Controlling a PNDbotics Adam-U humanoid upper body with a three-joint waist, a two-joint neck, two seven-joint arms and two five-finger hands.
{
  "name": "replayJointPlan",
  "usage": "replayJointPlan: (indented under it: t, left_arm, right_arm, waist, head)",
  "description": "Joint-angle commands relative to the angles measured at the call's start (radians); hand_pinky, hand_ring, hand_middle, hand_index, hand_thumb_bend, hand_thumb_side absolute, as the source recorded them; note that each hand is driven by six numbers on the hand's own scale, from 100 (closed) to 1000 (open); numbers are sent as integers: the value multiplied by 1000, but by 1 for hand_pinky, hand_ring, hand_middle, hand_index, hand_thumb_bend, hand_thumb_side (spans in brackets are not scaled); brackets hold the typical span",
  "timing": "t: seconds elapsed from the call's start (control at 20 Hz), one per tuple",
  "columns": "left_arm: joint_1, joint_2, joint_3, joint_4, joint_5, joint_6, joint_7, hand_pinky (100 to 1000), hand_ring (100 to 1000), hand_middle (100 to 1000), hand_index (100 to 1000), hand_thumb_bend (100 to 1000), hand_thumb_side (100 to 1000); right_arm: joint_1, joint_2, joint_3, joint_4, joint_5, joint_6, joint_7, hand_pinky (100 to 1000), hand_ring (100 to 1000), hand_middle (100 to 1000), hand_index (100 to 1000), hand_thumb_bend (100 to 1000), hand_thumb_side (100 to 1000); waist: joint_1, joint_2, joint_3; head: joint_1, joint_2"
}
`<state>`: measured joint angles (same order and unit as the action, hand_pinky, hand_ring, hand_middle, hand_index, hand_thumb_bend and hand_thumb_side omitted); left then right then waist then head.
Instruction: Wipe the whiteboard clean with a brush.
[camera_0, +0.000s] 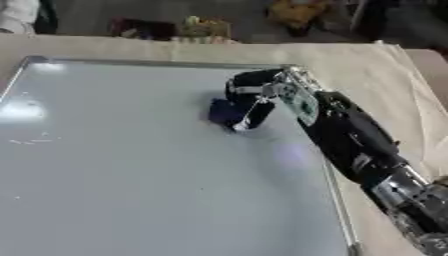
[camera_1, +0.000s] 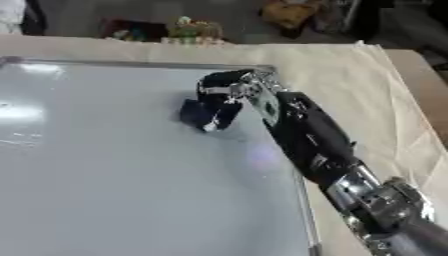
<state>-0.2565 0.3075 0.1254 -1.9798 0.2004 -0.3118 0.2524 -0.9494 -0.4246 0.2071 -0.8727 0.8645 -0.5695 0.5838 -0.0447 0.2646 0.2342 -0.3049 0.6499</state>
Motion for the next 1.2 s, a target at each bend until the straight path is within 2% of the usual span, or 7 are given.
replayJointPlan:
  t: [0.05, 0.3, 0.75, 1.2]
  left_arm:
    - [-9, 19, 5, -20, -1, 0, 0, 341, 396, 457, 494, 100, 858]
    - [-10, 18, 5, -20, 0, 2, 0, 341, 397, 457, 494, 100, 859]
    - [-11, 19, 4, -20, 2, 4, -1, 342, 398, 457, 494, 100, 861]
    - [-14, 20, 4, -20, 4, 8, -1, 343, 398, 457, 495, 100, 861]
  right_arm:
    - [18, -23, 15, 42, 132, -142, 137, 228, 299, 100, 186, 100, 256]
    - [22, -16, 49, 3, 69, -180, 193, 227, 292, 100, 186, 100, 257]
    - [18, -7, 113, -95, -49, -206, 292, 226, 285, 100, 186, 100, 249]
    - [23, -6, 148, -141, -113, -193, 323, 225, 280, 100, 186, 100, 240]
  waist:
    - [8, -8, -1]
    - [7, -10, -1]
    - [3, -14, 0]
    - [-1, -16, 0]
  head:
    - [0, -8]
    - [-1, -8]
    - [-4, -7]
    - [-4, -9]
